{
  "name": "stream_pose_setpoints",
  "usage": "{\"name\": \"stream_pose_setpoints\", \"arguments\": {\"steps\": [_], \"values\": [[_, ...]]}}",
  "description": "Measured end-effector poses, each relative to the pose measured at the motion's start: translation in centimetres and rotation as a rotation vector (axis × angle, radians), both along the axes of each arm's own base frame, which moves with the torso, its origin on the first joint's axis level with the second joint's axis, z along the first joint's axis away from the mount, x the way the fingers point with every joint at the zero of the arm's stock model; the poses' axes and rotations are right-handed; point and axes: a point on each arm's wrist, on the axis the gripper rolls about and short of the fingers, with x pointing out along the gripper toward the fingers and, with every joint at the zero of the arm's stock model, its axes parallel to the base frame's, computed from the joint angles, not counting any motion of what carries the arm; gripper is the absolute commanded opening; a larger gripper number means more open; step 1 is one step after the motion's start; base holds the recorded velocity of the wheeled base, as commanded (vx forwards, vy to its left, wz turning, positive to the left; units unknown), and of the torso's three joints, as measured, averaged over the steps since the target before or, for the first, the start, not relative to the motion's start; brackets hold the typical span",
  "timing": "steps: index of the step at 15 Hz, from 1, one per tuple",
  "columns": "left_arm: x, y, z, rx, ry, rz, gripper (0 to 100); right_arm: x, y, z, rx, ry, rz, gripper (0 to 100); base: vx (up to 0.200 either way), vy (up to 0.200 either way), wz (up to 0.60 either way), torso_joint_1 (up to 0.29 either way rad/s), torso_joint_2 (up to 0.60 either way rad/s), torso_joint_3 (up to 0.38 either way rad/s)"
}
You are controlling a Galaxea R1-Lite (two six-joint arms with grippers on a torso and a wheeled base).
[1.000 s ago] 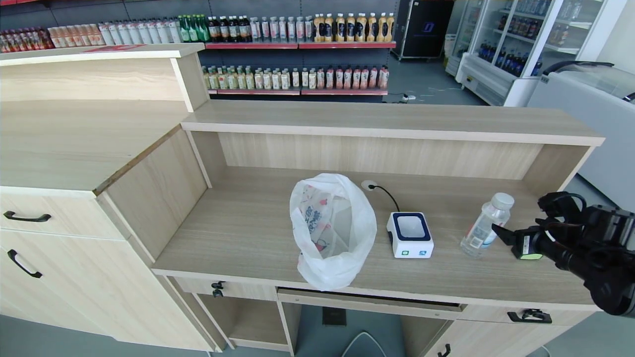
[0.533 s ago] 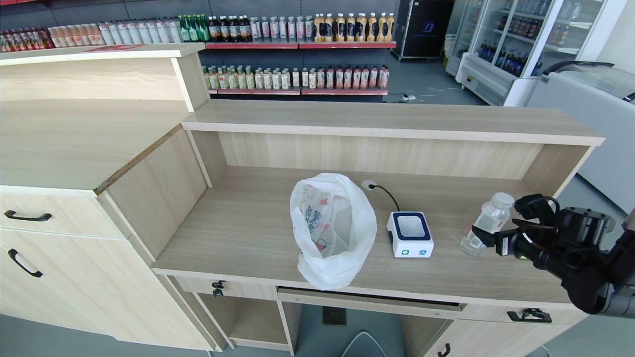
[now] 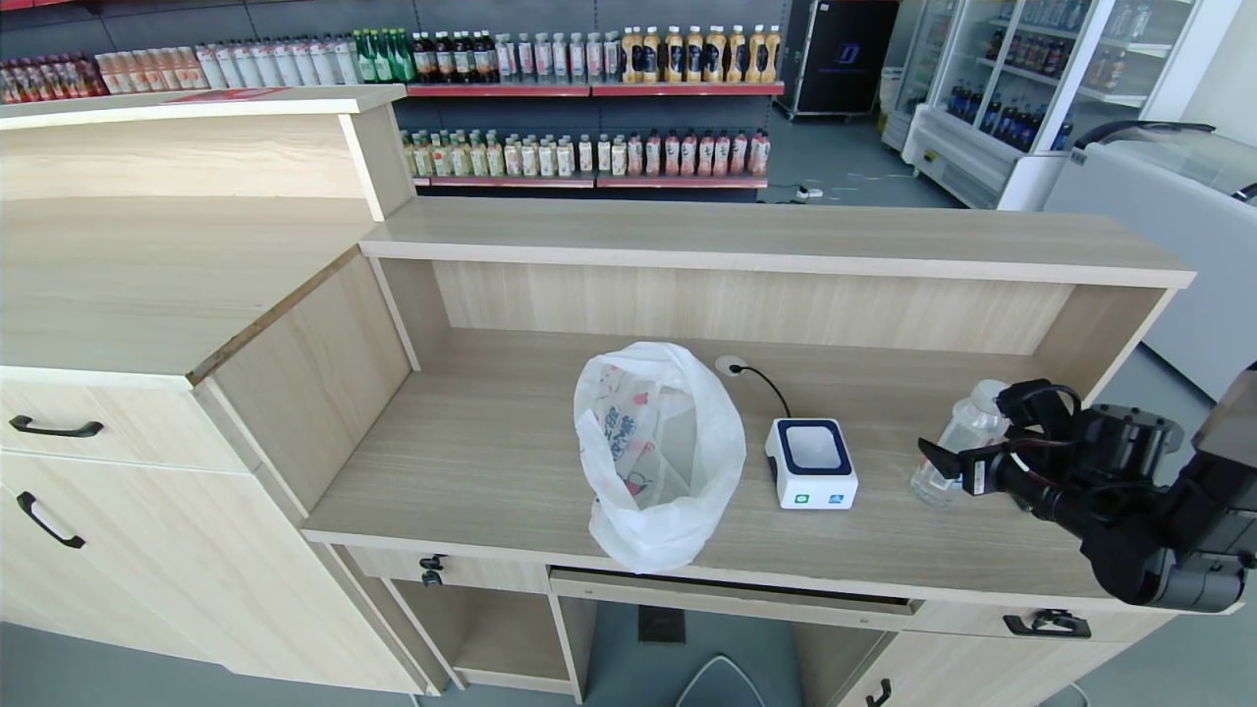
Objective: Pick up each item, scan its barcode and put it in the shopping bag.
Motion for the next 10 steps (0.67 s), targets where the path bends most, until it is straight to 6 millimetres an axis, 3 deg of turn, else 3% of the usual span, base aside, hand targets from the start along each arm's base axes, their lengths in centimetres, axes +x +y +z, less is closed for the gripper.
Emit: {"name": "stream_pose_setpoints", "arguments": {"steps": [10], "values": [[0.0, 0.0, 0.0, 0.000, 0.000, 0.000, 100, 2.9, 1.3, -1.6, -0.082, -0.038, 0.167, 100, 0.000, 0.000, 0.00, 0.000, 0.00, 0.000]]}}
